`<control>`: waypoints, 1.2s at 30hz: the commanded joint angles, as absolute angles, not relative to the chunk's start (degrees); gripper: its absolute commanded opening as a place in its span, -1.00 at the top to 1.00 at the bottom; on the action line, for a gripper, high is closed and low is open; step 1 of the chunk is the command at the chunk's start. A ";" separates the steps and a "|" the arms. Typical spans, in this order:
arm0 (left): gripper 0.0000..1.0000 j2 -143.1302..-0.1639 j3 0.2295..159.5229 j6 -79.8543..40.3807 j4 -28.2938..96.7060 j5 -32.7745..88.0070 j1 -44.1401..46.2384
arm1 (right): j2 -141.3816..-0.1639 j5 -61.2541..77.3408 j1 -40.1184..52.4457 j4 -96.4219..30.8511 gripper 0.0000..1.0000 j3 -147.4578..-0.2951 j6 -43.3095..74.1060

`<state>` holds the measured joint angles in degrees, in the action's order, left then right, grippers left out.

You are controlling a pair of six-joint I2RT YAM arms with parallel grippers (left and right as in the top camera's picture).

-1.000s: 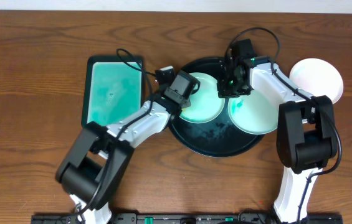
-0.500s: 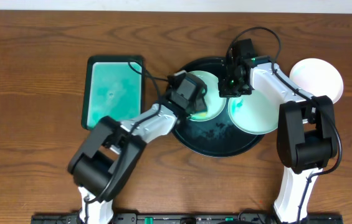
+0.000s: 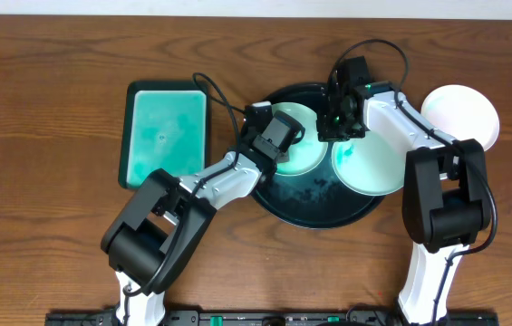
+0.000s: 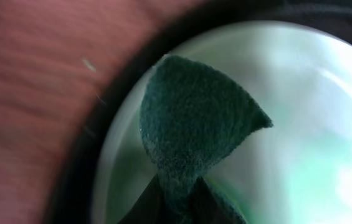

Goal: Clean dirty plates on tray and stack at the side
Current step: 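Scrub the back plate with the sponge while right gripper holds it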

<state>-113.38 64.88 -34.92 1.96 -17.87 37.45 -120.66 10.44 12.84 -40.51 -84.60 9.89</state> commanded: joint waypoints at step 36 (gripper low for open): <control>0.85 -117.89 63.55 -26.94 -14.20 8.23 28.69 | -119.61 6.46 12.47 -39.38 0.97 -84.97 8.54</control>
